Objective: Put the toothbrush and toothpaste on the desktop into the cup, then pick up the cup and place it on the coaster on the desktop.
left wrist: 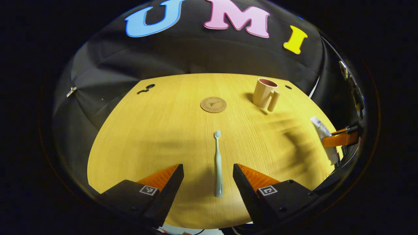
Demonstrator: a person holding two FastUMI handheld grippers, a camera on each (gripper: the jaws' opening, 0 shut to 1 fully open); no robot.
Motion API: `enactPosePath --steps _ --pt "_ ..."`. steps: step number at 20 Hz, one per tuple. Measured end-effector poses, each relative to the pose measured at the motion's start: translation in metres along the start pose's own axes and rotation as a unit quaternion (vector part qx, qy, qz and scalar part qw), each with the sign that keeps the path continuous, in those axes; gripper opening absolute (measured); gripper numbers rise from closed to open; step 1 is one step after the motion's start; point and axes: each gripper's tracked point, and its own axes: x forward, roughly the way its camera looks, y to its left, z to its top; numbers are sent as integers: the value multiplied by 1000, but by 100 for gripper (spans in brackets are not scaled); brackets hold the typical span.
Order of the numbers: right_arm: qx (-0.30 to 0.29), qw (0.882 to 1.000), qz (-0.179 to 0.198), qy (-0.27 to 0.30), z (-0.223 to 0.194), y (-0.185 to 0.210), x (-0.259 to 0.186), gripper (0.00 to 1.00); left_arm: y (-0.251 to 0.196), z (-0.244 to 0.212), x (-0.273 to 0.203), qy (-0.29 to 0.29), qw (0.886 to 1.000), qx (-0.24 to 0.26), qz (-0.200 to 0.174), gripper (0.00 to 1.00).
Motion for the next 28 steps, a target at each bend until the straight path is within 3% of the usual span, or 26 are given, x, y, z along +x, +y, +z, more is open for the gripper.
enactPosePath --steps 4,9,10,11,14,18,19,22,23,28 --pt "26 1000 -8 -11 -2 -20 -16 17 -12 -5 27 31 999 -15 -14 93" --pt "34 999 -14 -18 -3 -37 -19 17 -18 -15 48 76 997 -22 -23 79" --pt "33 999 -14 -18 -2 -38 -19 17 -17 -17 52 80 996 -19 -19 85" --pt "34 999 -12 -19 -1 -38 -18 17 -18 -15 53 82 996 -12 -17 76" --pt "31 999 -3 -19 1 -34 -16 17 -18 -20 55 111 994 16 -15 70" --pt "23 999 13 -20 5 -25 -9 17 -21 -19 56 143 989 20 -16 52" --pt "22 999 17 -21 8 -22 -7 17 -20 -18 57 146 989 17 -12 27" --pt "13 999 29 -27 16 -15 -4 17 -21 -18 55 165 986 15 -12 21" --pt "10 999 32 -30 20 -13 -3 17 -21 -17 56 169 985 16 -13 14" --pt "1 997 48 -52 47 0 -3 17 -21 -17 54 168 986 18 -17 7"
